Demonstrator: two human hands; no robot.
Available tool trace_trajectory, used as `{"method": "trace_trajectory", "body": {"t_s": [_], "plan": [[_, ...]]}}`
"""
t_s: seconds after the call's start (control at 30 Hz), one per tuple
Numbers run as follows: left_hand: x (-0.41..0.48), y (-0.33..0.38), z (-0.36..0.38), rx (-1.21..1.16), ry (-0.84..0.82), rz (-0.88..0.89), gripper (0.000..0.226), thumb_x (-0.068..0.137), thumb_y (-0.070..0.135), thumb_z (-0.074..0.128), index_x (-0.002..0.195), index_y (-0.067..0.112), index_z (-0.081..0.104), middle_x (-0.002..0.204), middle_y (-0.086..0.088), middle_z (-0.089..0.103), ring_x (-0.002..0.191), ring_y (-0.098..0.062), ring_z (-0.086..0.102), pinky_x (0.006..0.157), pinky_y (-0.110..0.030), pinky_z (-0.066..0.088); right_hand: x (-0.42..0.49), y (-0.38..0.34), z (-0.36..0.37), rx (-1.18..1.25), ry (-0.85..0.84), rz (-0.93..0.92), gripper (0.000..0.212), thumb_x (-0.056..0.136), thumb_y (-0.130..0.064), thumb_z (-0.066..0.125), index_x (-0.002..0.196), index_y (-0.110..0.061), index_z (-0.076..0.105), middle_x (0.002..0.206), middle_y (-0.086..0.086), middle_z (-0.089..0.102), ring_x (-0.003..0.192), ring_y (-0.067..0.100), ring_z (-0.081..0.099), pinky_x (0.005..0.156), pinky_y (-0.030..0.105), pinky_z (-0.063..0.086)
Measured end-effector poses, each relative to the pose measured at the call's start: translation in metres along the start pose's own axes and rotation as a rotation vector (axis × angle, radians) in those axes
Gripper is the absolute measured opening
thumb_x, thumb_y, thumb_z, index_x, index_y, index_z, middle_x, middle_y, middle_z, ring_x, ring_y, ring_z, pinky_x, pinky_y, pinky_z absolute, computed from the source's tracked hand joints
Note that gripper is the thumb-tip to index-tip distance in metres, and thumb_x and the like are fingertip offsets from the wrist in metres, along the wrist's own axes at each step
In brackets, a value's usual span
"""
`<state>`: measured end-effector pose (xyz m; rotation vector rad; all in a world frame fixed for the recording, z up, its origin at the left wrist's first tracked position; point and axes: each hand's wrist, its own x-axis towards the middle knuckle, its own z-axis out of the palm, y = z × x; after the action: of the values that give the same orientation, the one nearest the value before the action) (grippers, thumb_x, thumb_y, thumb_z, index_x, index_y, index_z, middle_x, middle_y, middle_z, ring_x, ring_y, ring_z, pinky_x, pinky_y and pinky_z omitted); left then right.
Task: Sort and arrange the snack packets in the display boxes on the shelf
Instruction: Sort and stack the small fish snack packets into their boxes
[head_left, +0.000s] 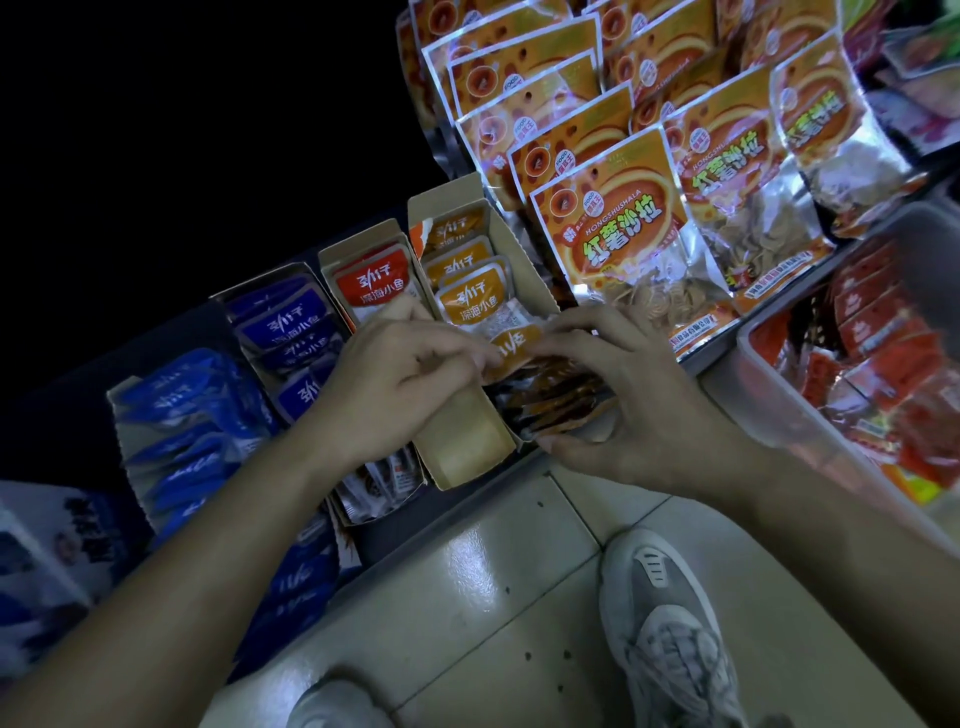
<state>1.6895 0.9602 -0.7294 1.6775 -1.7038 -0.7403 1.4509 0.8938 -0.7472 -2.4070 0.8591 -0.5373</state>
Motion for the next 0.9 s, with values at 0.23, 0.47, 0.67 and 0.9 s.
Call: {"method": "trace_trajectory", "body": {"t_s": [0.23, 0.47, 0.67, 0.9], "plan": [[0.028, 0.004, -0.001, 0.748, 0.163, 0.08, 0.044, 0.1, 0.04, 0.051, 0.14, 0.023, 0.059, 0.131, 0.003, 0.065, 0.101, -0.023, 0.042, 0.08, -0.036, 0.024, -0.002, -0.003, -0.003, -0.021, -0.026, 0.035, 0.065, 0.068, -0.056, 0.074, 0.126, -0.031, 0.06, 0.129, -0.008, 0.049, 0.125, 0.018, 0.044, 0.099, 0.053, 0.037], [0.051, 0.01, 0.007, 0.748, 0.067, -0.057, 0.035, 0.098, 0.044, 0.059, 0.128, 0.026, 0.063, 0.124, 0.002, 0.064, 0.113, -0.026, 0.04, 0.09, -0.042, 0.028, -0.006, -0.004, -0.002, 0.004, -0.003, 0.041, 0.067, 0.068, -0.056, 0.074, 0.129, -0.034, 0.055, 0.131, -0.008, 0.046, 0.122, 0.016, 0.047, 0.095, 0.05, 0.041], [0.044, 0.002, 0.01, 0.54, 0.143, -0.107, 0.009, 0.091, 0.034, 0.072, 0.095, 0.029, 0.066, 0.1, 0.0, 0.063, 0.098, -0.023, 0.057, 0.074, -0.03, 0.034, -0.011, -0.003, 0.0, 0.049, 0.002, 0.044, 0.073, 0.069, -0.053, 0.075, 0.133, -0.03, 0.052, 0.138, -0.006, 0.043, 0.127, 0.021, 0.045, 0.098, 0.05, 0.041], [0.025, 0.017, 0.001, 0.31, 0.41, 0.045, 0.014, 0.093, 0.04, 0.066, 0.099, 0.03, 0.073, 0.093, 0.006, 0.068, 0.085, -0.013, 0.063, 0.065, -0.036, 0.054, -0.007, 0.001, 0.004, 0.109, 0.024, 0.056, 0.077, 0.072, -0.046, 0.081, 0.139, -0.025, 0.05, 0.141, -0.006, 0.043, 0.129, 0.015, 0.048, 0.099, 0.049, 0.044]]}}
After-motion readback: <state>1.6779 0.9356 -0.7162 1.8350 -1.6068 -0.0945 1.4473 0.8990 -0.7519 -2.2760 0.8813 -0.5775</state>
